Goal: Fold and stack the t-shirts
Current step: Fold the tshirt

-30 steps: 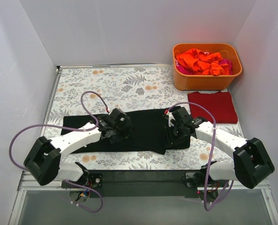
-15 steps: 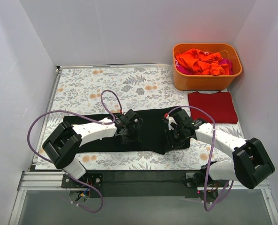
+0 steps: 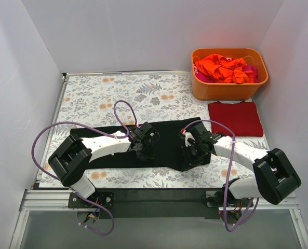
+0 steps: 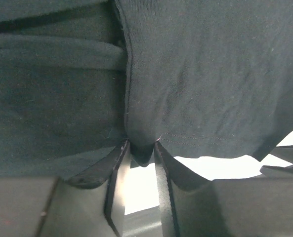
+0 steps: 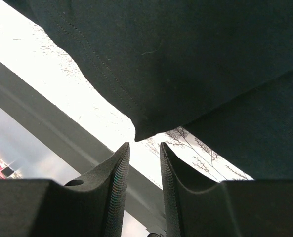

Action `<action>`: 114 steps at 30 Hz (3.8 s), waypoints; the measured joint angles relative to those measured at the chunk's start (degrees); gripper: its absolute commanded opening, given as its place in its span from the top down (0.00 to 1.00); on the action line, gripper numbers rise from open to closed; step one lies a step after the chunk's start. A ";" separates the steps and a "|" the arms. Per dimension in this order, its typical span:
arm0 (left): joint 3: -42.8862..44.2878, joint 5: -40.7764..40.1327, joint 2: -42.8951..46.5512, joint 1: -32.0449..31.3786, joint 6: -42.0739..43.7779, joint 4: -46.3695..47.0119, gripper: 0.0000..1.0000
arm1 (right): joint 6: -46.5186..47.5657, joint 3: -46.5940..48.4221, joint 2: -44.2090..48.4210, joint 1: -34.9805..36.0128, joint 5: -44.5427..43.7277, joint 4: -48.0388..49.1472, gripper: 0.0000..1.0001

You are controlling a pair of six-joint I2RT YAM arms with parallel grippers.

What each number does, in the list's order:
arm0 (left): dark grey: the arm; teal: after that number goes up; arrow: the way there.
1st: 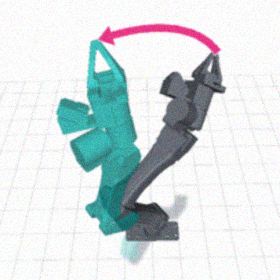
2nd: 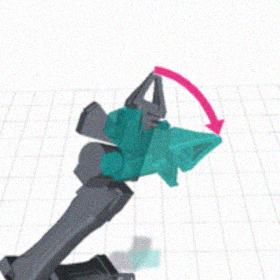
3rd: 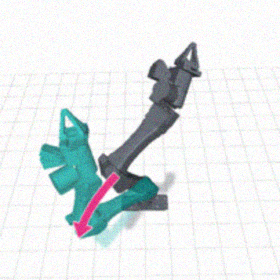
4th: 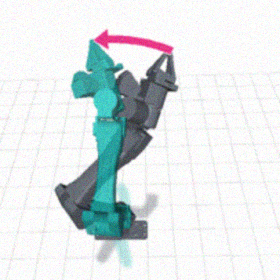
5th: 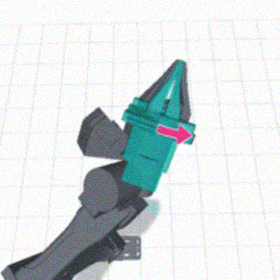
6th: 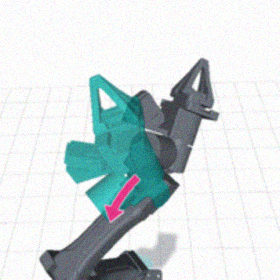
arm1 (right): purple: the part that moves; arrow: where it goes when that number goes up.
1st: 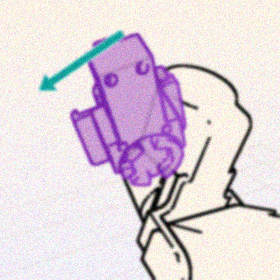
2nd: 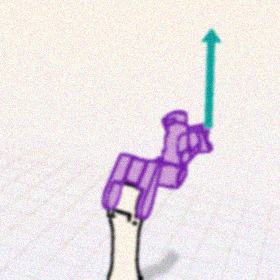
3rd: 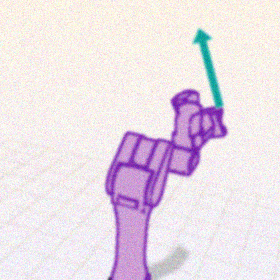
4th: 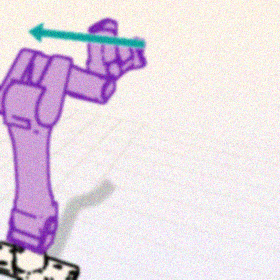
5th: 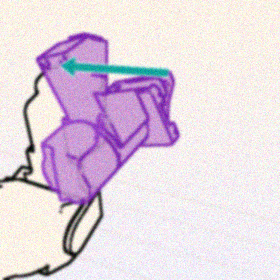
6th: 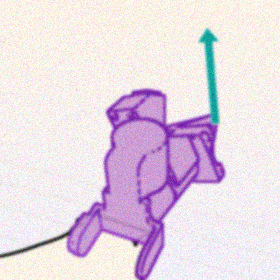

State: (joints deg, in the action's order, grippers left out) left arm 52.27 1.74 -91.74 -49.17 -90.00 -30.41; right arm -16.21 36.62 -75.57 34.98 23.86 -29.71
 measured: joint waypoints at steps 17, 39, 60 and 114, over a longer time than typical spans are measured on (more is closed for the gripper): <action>0.00 0.20 0.00 -0.09 -0.04 0.02 0.85 | -2.10 -0.02 -3.91 1.51 0.15 3.58 0.73; 7.23 -1.62 0.00 2.73 0.94 -2.19 0.96 | -1.22 12.02 -1.86 -0.57 -6.14 -0.57 0.99; 13.16 3.52 -7.96 11.15 1.51 1.09 0.94 | 3.08 18.88 -9.94 -11.23 -6.47 -0.52 0.99; 9.77 8.24 -3.82 12.68 0.02 -5.03 0.79 | 0.13 17.97 -9.22 -8.94 2.54 -5.35 0.99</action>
State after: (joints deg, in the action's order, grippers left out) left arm 62.04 9.98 -95.57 -36.49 -89.97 -35.44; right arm -16.08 54.59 -84.79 26.04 26.39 -35.07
